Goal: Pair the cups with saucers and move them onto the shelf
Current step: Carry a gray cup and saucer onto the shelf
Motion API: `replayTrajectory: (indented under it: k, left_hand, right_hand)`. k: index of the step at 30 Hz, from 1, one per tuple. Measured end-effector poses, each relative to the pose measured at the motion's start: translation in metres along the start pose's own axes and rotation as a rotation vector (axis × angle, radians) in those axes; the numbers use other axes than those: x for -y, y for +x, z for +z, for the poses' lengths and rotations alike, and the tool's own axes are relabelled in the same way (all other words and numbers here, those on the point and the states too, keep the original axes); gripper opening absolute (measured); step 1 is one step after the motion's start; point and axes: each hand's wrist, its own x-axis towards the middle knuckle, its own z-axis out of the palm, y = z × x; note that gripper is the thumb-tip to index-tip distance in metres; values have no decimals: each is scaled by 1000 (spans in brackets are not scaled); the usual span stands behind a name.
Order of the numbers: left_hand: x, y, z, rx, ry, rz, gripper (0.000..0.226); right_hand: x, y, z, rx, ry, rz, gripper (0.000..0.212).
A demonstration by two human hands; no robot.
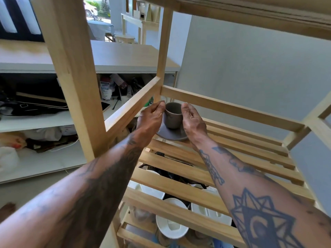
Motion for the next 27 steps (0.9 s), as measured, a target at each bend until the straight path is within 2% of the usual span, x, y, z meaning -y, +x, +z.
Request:
replayTrajectory:
  k: [6,11,13,19,22,27]
  left_hand:
    - [5,-17,-9,-117,107,32,42]
    - [-9,-56,-14,-15,225,-17,52]
    - [-24,-80,-15,-22,255,-4,50]
    - [-68,-185,14,-191,451,90,44]
    - [-84,-261,63,-79,435,119,41]
    - [-115,-396,161,217,357,142,36]
  right_hand:
    - [7,-15,-17,18,-16,-60,56]
    - [17,-48,-36,16,-67,-53,58]
    - [25,-70,-48,14,-77,-16,59]
    - [41,-182,-109,-50,-67,52,59]
    - [37,-262,-165,-85,-48,91,56]
    - [27,-382,-286,-266,18,196,50]
